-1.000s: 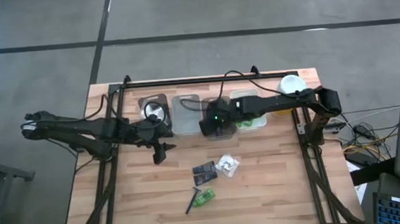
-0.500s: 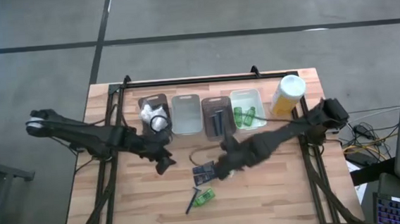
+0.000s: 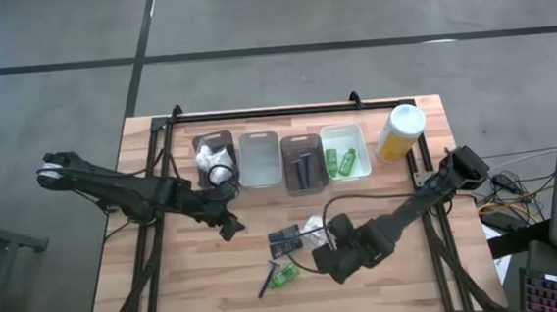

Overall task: Pick & Place Travel size toiletries
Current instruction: Put the white cotton pack into the left black bin

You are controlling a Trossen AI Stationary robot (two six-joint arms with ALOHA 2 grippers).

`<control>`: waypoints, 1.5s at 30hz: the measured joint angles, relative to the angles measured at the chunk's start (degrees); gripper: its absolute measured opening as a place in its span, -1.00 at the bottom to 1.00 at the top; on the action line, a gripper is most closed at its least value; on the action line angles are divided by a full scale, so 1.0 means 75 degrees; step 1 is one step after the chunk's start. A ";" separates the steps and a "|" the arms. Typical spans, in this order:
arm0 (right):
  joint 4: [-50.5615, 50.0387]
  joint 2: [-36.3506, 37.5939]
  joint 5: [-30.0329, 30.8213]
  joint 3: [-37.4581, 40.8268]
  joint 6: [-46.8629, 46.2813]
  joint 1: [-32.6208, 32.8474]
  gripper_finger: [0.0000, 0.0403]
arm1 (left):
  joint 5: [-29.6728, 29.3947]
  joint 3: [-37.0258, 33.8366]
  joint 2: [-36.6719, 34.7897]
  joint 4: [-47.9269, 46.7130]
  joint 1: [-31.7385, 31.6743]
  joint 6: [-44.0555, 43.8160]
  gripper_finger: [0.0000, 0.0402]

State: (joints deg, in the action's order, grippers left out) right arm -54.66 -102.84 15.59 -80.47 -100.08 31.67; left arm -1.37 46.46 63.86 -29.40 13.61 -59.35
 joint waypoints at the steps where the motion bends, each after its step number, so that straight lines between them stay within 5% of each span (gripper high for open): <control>1: 0.0109 -0.0075 0.0053 0.0121 -0.0156 0.0051 0.45 | 0.0001 0.0000 0.0000 0.0004 0.0000 -0.0098 0.09; 8: 0.1975 -0.0202 0.0177 0.1520 -0.1329 0.0147 0.46 | 0.0032 0.0000 -0.0003 0.0034 0.0000 -0.0187 0.09; 17: 0.5262 -0.0196 0.1437 0.3108 -0.2713 0.0124 0.31 | 0.0041 0.0000 -0.0003 0.0031 0.0000 0.0488 0.09; 36: 0.5350 -0.0574 0.0868 0.3086 -0.2603 -0.0820 0.31 | 0.0038 0.0134 -0.0012 0.0055 -0.0003 0.1172 0.09; 45: 0.4523 -0.0603 0.1342 0.3061 -0.3093 -0.0855 -0.09 | 0.0035 0.0315 -0.0017 0.0265 -0.0003 0.1107 0.09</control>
State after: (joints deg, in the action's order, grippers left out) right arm -20.74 -107.36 25.65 -57.51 -123.28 25.26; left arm -1.11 48.82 63.73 -27.41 13.58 -51.05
